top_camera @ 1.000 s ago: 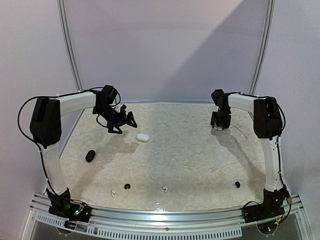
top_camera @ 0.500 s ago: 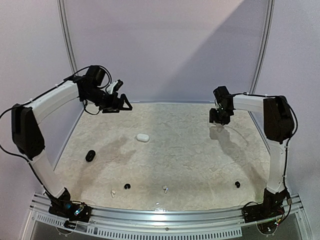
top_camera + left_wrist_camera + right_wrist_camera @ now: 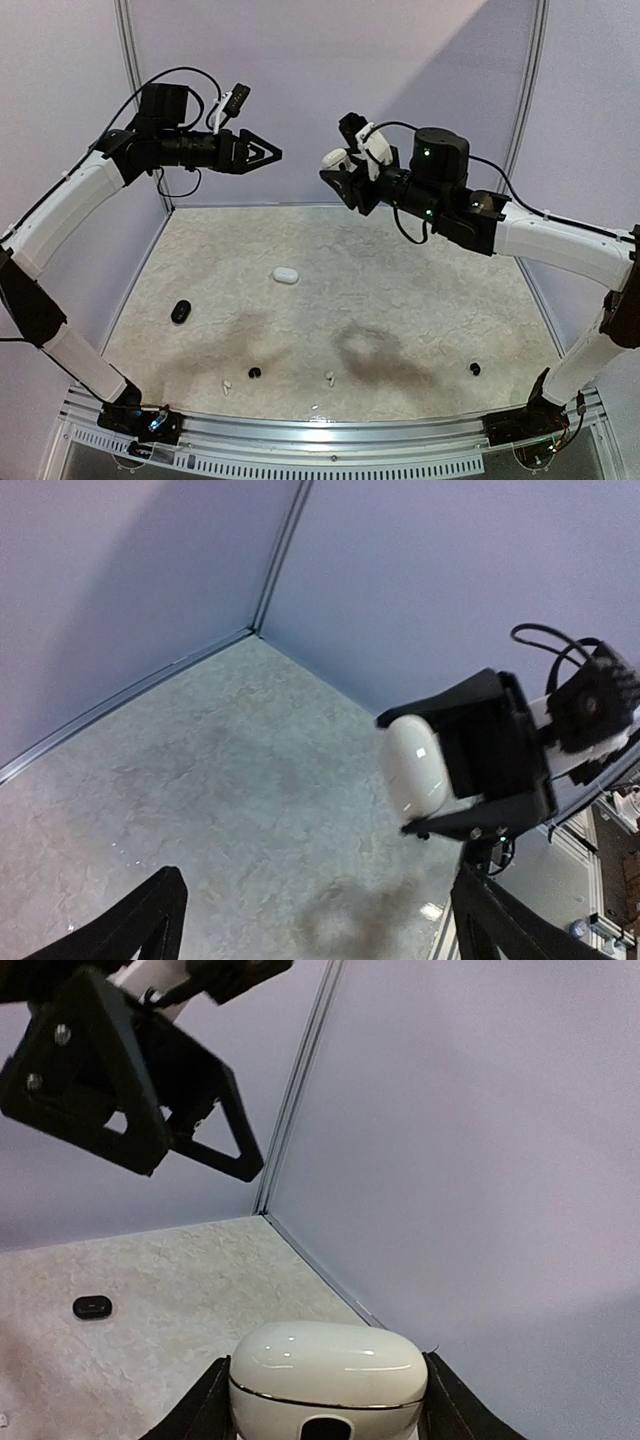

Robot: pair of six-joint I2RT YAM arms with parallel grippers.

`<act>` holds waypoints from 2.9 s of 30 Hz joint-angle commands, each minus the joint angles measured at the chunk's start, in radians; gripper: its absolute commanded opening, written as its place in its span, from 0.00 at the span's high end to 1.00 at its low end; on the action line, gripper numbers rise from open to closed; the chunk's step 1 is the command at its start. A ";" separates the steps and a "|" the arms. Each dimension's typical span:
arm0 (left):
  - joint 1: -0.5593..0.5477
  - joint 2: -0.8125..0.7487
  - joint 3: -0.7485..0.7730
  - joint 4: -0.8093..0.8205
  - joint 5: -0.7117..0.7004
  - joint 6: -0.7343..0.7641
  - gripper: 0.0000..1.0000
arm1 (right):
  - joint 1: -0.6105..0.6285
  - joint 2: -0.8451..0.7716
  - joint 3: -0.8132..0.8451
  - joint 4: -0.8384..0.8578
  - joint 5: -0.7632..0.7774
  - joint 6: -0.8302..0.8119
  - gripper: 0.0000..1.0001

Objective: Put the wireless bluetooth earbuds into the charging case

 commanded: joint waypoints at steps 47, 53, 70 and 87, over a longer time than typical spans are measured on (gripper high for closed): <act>-0.163 0.010 0.060 -0.410 -0.016 0.607 1.00 | 0.129 -0.008 0.206 -0.490 -0.223 -0.002 0.01; -0.175 0.019 0.093 -0.565 0.070 0.826 1.00 | 0.062 -0.034 0.178 -0.503 -0.480 0.101 0.10; -0.185 0.016 0.102 -0.603 0.110 0.844 1.00 | 0.022 0.127 0.271 -0.481 -0.684 0.178 0.47; -0.162 -0.028 0.022 -0.515 0.162 0.734 0.30 | 0.021 0.133 0.297 -0.476 -0.653 0.169 0.98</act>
